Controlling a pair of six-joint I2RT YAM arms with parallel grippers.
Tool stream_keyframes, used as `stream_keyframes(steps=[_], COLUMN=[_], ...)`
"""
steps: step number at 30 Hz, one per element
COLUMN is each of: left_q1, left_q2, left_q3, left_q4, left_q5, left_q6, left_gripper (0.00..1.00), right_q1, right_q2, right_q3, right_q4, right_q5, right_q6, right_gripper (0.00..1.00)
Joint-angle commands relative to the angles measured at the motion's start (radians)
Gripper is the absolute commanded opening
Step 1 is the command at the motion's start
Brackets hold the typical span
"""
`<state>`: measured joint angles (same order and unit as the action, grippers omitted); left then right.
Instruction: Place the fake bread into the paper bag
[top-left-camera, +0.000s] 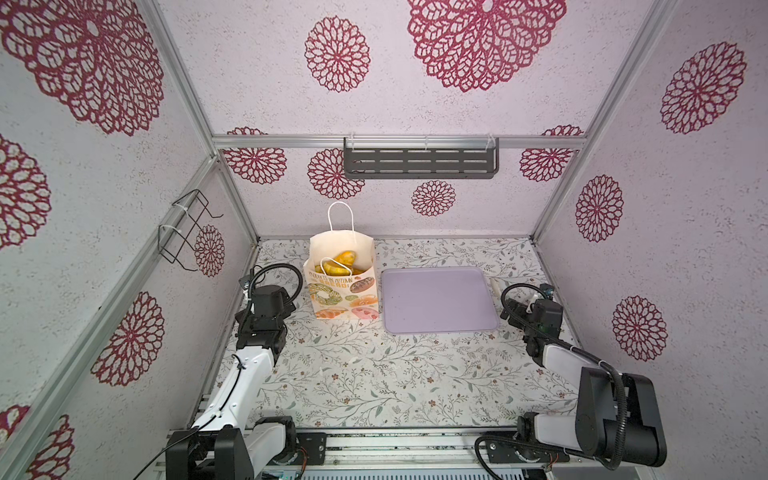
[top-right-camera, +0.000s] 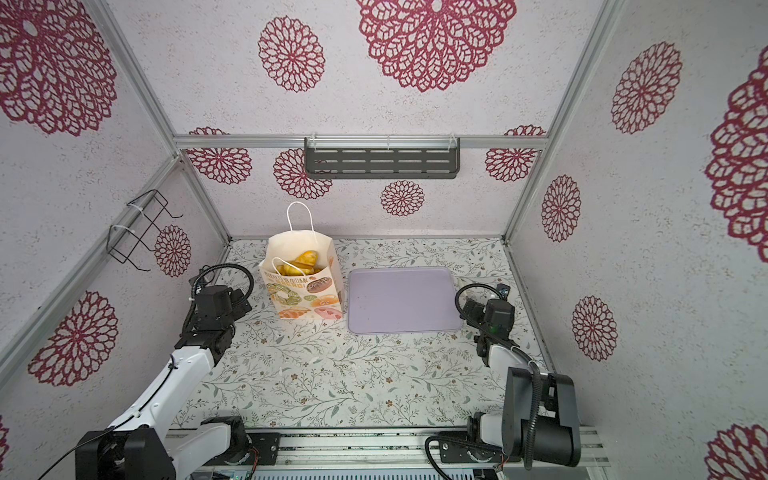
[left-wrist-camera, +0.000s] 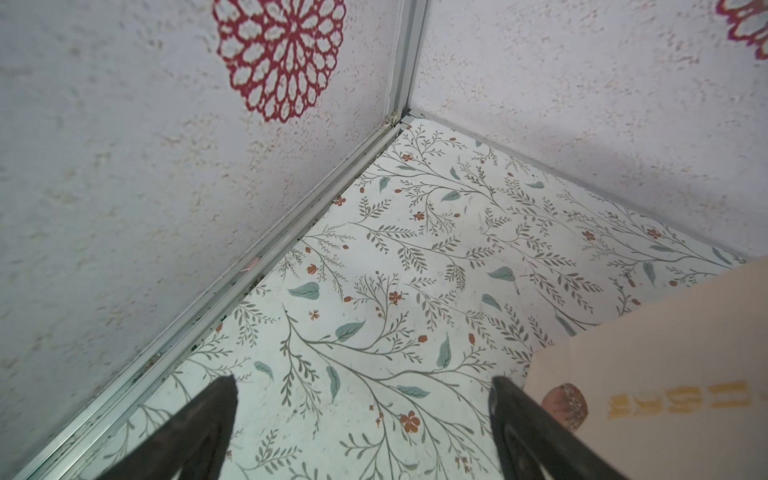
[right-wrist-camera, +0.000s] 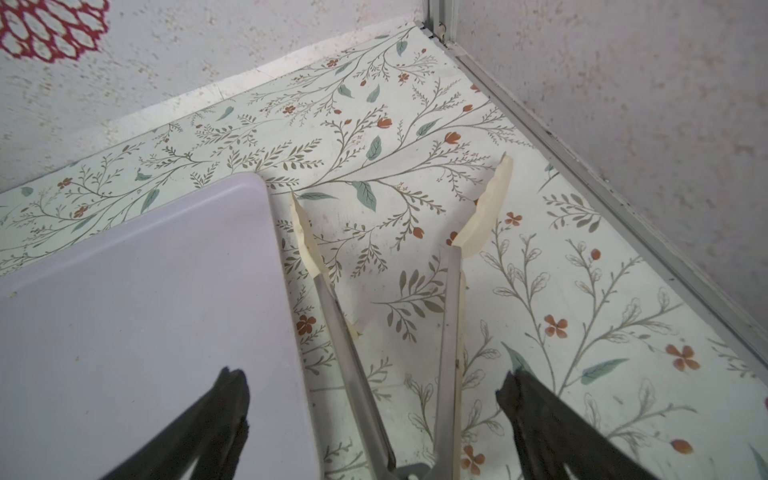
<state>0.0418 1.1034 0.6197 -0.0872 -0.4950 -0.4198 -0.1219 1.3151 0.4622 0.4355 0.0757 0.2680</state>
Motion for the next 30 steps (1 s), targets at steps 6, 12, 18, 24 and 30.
stream_keyframes(steps=[6, 12, 18, 24, 30], left_q1=[0.018, 0.052, 0.081, 0.122, 0.173], left_q2=[0.024, 0.076, 0.18, 0.247, 0.322], left_q3=[-0.157, -0.211, -0.212, -0.195, -0.175], left_q4=[0.372, 0.515, 0.627, 0.711, 0.794], left_q5=[-0.064, -0.041, 0.015, 0.132, 0.271], left_q6=[0.092, 0.097, 0.123, 0.135, 0.153], left_gripper=[0.97, 0.97, 0.97, 0.97, 0.97], right_q1=[-0.004, -0.002, -0.002, 0.001, 0.001], right_q2=[0.0, 0.006, 0.028, 0.044, 0.057], right_q3=[-0.035, -0.069, -0.12, -0.153, -0.149], right_q4=[0.12, 0.196, 0.315, 0.421, 0.444], right_q5=[0.062, 0.094, 0.11, 0.104, 0.113], right_q6=[0.03, 0.022, 0.01, -0.008, -0.027], right_gripper=[0.99, 0.99, 0.99, 0.99, 0.99])
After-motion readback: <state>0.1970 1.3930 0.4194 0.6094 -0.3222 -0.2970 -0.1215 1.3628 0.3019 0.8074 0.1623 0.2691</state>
